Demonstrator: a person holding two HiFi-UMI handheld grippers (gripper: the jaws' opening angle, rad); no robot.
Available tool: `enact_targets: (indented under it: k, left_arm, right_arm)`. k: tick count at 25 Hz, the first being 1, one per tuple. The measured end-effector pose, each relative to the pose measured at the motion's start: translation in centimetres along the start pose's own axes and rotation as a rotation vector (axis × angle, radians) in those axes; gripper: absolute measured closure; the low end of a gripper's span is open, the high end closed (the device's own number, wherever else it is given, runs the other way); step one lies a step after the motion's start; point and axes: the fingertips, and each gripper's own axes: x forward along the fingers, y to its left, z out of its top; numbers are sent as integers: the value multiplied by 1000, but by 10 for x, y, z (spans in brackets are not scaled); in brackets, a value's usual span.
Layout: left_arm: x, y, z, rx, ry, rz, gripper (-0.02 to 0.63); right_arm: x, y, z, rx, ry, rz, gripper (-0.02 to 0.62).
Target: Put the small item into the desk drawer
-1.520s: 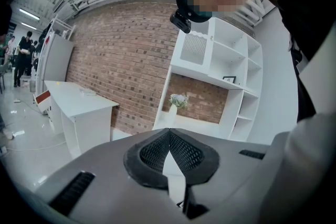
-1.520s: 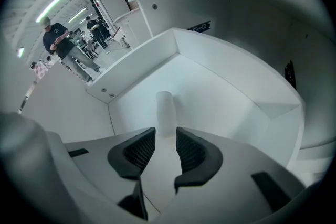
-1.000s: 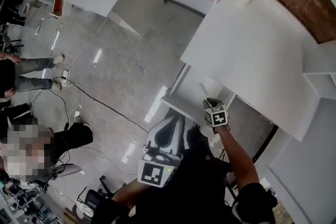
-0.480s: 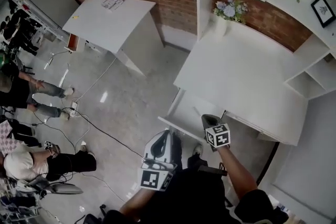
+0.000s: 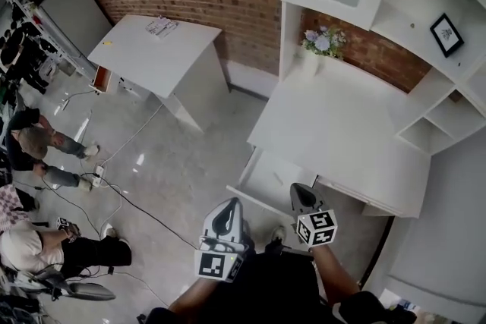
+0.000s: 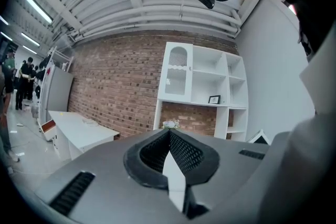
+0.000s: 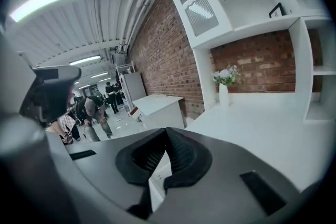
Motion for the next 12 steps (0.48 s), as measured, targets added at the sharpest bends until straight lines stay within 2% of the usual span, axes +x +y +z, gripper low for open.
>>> enact_targets:
  k: [12]
  left_arm:
    - [3, 39, 8, -16, 13, -87, 581]
  right_arm:
    - [-42, 67, 71, -6, -145, -59, 581]
